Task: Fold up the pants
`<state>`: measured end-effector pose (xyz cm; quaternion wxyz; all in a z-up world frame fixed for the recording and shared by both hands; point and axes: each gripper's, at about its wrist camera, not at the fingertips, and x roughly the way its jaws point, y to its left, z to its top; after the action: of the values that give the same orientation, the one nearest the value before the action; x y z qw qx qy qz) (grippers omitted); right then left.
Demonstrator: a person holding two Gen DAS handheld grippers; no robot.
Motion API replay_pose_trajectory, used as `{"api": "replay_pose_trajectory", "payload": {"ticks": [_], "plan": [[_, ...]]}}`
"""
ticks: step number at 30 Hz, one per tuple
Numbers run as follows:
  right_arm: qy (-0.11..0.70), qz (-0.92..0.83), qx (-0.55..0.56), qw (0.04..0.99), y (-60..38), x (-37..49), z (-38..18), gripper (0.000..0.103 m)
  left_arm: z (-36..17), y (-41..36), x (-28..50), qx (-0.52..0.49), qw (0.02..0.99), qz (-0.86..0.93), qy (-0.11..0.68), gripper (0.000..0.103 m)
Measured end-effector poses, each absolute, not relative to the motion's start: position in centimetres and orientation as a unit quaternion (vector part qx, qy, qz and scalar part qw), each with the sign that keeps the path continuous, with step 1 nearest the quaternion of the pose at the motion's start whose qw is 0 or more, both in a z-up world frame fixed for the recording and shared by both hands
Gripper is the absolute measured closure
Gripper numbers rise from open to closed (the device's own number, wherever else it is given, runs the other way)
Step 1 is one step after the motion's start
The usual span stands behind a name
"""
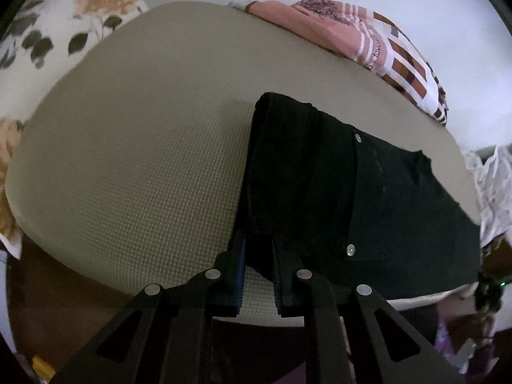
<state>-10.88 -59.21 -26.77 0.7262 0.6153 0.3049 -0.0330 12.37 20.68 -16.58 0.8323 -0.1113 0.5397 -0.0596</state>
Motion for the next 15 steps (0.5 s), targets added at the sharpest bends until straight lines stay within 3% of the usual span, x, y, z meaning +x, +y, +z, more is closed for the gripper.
{"api": "replay_pose_trajectory", "payload": {"ticks": [15], "plan": [[0.262,-0.024,0.602,0.754,-61.1,-10.3,-24.9,0.097,-16.7,20.6,12.3,-0.128,0.835,-0.055,0.532,0.086]]}}
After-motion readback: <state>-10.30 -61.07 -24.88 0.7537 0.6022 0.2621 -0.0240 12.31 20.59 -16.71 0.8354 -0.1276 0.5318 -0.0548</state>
